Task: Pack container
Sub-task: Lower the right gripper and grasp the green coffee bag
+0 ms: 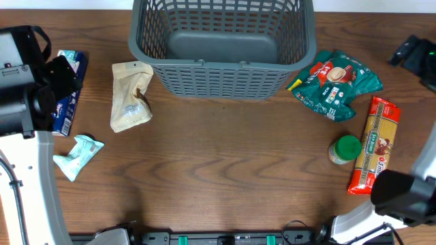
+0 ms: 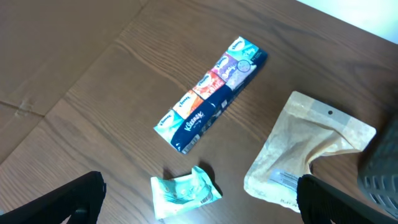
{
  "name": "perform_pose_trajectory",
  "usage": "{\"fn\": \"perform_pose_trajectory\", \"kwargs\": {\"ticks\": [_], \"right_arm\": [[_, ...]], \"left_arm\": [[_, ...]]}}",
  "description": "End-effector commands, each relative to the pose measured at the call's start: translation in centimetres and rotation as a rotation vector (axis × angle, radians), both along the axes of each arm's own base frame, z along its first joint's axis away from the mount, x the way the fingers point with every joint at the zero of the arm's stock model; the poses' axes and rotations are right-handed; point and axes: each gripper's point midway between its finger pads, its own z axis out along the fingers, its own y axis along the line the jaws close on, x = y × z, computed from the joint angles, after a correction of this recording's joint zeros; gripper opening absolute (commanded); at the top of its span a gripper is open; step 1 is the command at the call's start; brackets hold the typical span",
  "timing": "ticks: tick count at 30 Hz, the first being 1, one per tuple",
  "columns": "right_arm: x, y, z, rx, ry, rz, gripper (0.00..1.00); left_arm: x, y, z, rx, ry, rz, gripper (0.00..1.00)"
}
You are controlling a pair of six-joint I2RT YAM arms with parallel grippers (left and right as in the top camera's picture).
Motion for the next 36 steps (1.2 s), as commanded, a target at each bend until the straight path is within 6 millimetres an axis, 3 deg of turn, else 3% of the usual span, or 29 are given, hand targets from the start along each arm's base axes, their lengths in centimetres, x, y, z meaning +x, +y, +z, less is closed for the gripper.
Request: {"fn": "perform_pose_trajectory", "kwargs": {"ticks": [1,8,14,19,27,36], "right_arm": [[1.3,1.6,-3.7,0.092,0.011,0.023,0.99],[4.3,5.3,-12.2,0.192,-0.021,0.127,0.99],[5.3,8.0,-17.1,0.198,-0.046,0.195,0.99],[5.7,9.1,-19.3,0.193,-0.063,0.219,0.99],[6.0,8.4,-21.7,0.172,-0.033,0.202,0.99],[6.1,7.8,-25.8,0.176,0.026,0.169,0.99]], "left_arm": [[0.1,0.0,0.5,0.009,0.001,-0.027,0.99],[0.1,-0.1,0.5,0.010,0.002,-0.030,0.99],[0.5,-0.9,0.2,-0.024,0.000,-0.072,0.99],[0.4,-0.9,0.0,-0.023,0.008,-0.074,0.99],[0.4,-0.9,-0.1,-0.024,0.011,-0.074,0.99],[0.4,-0.9,-0.1,-0.024,0.012,-0.074,0.98]]}}
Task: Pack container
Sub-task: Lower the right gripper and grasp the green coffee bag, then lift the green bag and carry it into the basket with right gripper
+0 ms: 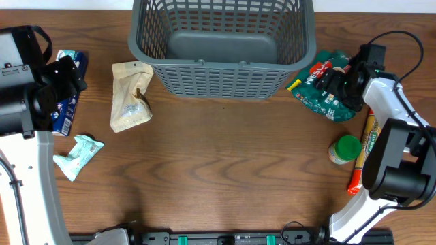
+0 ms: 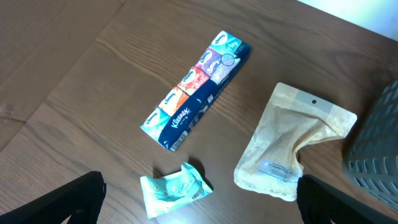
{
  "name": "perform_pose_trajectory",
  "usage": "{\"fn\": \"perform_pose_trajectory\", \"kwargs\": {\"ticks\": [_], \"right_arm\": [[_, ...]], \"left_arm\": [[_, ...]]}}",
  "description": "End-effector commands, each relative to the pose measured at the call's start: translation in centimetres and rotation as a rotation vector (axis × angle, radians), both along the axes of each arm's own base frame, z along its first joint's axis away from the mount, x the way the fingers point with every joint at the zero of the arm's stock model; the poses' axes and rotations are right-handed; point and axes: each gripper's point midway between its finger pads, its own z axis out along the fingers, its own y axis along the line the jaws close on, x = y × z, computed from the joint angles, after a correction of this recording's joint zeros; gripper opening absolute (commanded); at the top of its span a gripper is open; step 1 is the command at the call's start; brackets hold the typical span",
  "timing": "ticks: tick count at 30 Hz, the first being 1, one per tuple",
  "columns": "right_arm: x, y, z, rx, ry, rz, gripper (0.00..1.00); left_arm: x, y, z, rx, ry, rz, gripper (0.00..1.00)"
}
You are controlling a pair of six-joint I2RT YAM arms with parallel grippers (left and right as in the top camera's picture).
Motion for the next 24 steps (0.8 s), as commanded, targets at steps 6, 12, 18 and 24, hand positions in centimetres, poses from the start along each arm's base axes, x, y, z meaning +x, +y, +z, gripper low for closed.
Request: {"fn": "perform_pose_trajectory", "kwargs": {"ticks": [6,12,18,24], "right_arm": [[-1.1,-0.4,-3.8,0.008,0.096,-0.077,0.57],[-1.5,-0.3,-3.9,0.020,0.113,-0.096,0.08],[-1.5,-0.1,-2.6,0.026,0.106,-0.093,0.01],[0.7,-0.6,5.2,-0.020,-0.028,-0.044,0.01]], "left_arm": [[-0.1,0.1,0.1,0.006,0.010,-0.011,0.99],[-0.1,0.1,0.1,0.006,0.010,-0.011,0.99],[-0.1,0.1,0.1,0.006,0.010,-0.011,0.99],[-0.1,0.1,0.1,0.006,0.010,-0.011,0.99]]}}
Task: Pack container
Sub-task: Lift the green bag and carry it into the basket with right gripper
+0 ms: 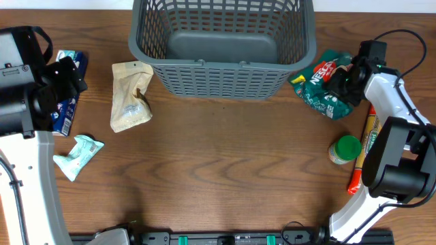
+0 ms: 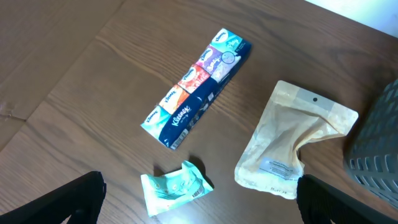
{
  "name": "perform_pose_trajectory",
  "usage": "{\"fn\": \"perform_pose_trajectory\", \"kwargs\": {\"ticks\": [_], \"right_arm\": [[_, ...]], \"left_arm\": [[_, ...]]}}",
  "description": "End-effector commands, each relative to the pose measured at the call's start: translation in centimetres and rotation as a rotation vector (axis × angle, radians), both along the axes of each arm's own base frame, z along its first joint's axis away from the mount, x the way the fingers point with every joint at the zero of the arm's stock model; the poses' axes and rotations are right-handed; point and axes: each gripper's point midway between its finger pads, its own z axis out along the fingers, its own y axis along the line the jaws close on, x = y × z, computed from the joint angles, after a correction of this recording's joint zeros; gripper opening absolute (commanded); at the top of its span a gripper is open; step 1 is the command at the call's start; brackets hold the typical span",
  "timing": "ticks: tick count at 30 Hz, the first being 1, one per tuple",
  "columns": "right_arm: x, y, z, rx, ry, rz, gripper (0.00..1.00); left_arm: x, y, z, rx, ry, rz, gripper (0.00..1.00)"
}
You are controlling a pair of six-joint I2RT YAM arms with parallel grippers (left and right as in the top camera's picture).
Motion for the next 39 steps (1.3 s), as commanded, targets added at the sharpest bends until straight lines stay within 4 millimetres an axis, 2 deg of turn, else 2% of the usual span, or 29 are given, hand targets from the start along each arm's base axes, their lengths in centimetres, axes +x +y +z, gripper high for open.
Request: {"fn": "perform_pose_trajectory", "kwargs": {"ticks": [1,7,9,12,15,18,21,23,27,31,35,38,39], "right_arm": [[1.4,-0.7,6.3,-0.066,-0.109,0.033,0.01],[1.8,-2.4,17.5,-0.227,-0.268,0.010,0.01],[1.9,-2.1,21.3,-0.269,-0.353,0.042,0.01],[1.8,-0.8,25.9,-0.314,-0.458,0.098,0.01],[1.7,1.4,29.7,-0.368,-0.550,0.194,0.01],[2.0,4.6,33.2,-0.432,-0.668,0.318,0.01],[2.7,8.8,36.0,-0.493,-0.792,0.466,0.01],[3.0,12.8,37.2,-0.525,-0.875,0.623,0.01],[3.2,19.6,38.1,-0.592,-1.003,0.913,0.01],[3.9,24.1,37.7,-0.605,-1.066,1.024,0.01],[5.0,27.0,34.3,-0.576,-1.021,1.103,0.01],[6.2,28.4,30.2,-0.540,-0.936,1.153,0.01],[6.7,28.9,28.2,-0.524,-0.891,1.172,0.01]], "left_arm": [[0.1,0.1,0.2,0.008,0.003,-0.011,0.99],[0.0,0.1,0.2,0.007,0.006,-0.011,0.99],[0.0,0.1,0.1,0.007,0.007,-0.011,0.99],[-0.1,0.1,0.1,0.006,0.009,-0.011,0.99],[-0.1,0.1,0.1,0.006,0.010,-0.011,0.98],[-0.1,0.1,0.1,0.006,0.011,-0.011,0.99],[-0.1,0.1,-0.1,0.005,0.016,-0.011,0.99],[-0.1,0.1,-0.3,0.004,0.022,-0.011,0.99],[-0.2,0.1,-0.4,0.003,0.024,-0.011,0.99],[-0.2,0.1,-0.4,0.003,0.024,-0.011,0.99],[-0.2,0.1,-0.4,0.003,0.024,-0.011,0.99],[-0.2,0.1,-0.4,0.003,0.024,-0.011,0.99],[-0.2,0.0,-0.4,0.003,0.024,-0.011,0.99]]}}
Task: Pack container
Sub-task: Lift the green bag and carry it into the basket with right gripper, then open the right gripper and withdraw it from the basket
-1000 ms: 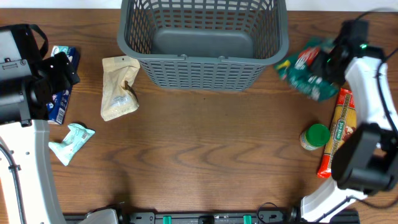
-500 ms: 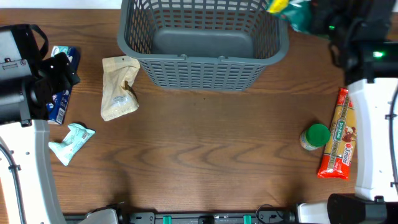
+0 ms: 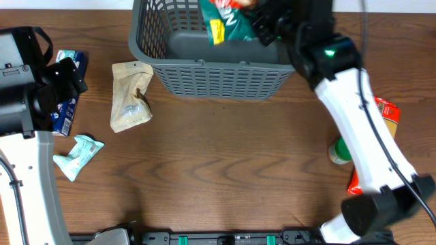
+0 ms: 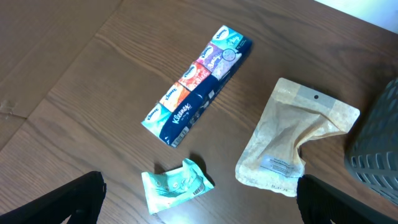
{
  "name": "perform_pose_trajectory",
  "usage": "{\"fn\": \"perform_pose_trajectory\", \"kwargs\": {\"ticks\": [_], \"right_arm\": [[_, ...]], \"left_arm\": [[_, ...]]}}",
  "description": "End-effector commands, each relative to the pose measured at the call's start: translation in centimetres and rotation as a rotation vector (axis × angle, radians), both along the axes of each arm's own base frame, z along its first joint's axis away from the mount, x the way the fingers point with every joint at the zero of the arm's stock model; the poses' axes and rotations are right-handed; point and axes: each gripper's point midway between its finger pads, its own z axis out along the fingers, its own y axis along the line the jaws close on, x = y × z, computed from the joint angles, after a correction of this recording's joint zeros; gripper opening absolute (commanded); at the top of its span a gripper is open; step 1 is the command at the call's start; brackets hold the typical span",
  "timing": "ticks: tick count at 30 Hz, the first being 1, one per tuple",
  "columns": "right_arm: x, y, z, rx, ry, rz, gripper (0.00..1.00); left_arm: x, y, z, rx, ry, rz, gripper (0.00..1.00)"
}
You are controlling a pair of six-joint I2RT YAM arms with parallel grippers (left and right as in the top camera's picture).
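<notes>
The grey mesh basket (image 3: 204,68) stands at the back middle of the table. My right gripper (image 3: 264,19) hangs over its opening, shut on a green snack bag (image 3: 228,17) that is cut off by the top edge. My left gripper (image 4: 199,194) hovers wide open and empty above the left side. Below it lie a Kleenex tissue pack (image 4: 198,86), a beige pouch (image 4: 297,146) and a small teal packet (image 4: 177,191). Right of the basket, a green-lidded jar (image 3: 340,151) and a red pasta pack (image 3: 383,114) are partly hidden by the right arm.
The right arm (image 3: 361,129) reaches from the front right corner diagonally across to the basket. The left arm's white body (image 3: 27,170) runs along the left edge. Bare wooden tabletop (image 3: 218,163) lies in front of the basket.
My right gripper held the green snack bag bunched up at the basket's right side; now it holds the bag over the basket's opening. The left arm and its items have not moved.
The green bag first lay flat right of the basket with my right gripper off at the far edge. Then the gripper was on the bag, then the bag was bunched and raised in its grip. Now it hangs over the basket. My left gripper stayed open throughout.
</notes>
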Motion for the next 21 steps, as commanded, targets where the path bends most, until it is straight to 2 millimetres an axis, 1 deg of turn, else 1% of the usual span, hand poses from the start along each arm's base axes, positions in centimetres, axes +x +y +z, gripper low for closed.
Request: {"fn": "perform_pose_trajectory", "kwargs": {"ticks": [1,4,7,8,10,11,12,14,15,16,17,20,21], "right_arm": [[1.3,1.1,-2.3,-0.042,0.027,0.024,0.01],[2.0,1.4,-7.2,-0.082,0.136,0.026,0.01],[2.4,1.6,-11.1,-0.115,0.222,0.026,0.01],[2.5,1.5,-11.9,-0.126,0.239,0.021,0.01],[2.6,0.9,-14.2,-0.162,0.286,-0.005,0.01],[2.6,0.8,-14.8,-0.173,0.304,-0.010,0.05],[2.4,0.6,-15.4,-0.183,0.321,-0.013,0.20],[2.2,0.4,-15.6,-0.193,0.333,-0.018,0.35],[2.2,0.4,-15.6,-0.192,0.334,-0.018,0.45],[2.1,0.4,-15.3,-0.190,0.328,-0.018,0.57],[2.1,0.4,-15.1,-0.189,0.324,-0.018,0.66],[2.1,0.3,-14.2,-0.182,0.306,-0.019,0.80],[2.1,0.4,-13.6,-0.176,0.292,-0.019,0.81]], "left_arm": [[0.0,0.1,-0.2,0.005,0.015,-0.011,0.99],[0.0,0.1,-0.2,0.005,0.015,-0.011,0.99],[0.0,0.1,-0.2,0.005,0.015,-0.011,0.99],[0.0,0.1,-0.2,0.005,0.015,-0.011,0.99],[0.0,0.1,-0.2,0.005,0.015,-0.011,0.99],[0.0,0.1,-0.2,0.005,0.015,-0.011,0.99],[0.0,0.1,-0.2,0.005,0.015,-0.011,0.99],[0.0,0.1,-0.2,0.005,0.015,-0.011,0.99],[0.0,0.1,-0.2,0.005,0.015,-0.011,0.99],[0.0,0.1,-0.2,0.005,0.015,-0.011,0.99],[0.0,0.1,-0.2,0.005,0.015,-0.011,0.99],[0.0,0.1,-0.2,0.005,0.015,-0.011,0.99],[0.0,0.1,-0.2,0.005,0.015,-0.011,0.99]]}}
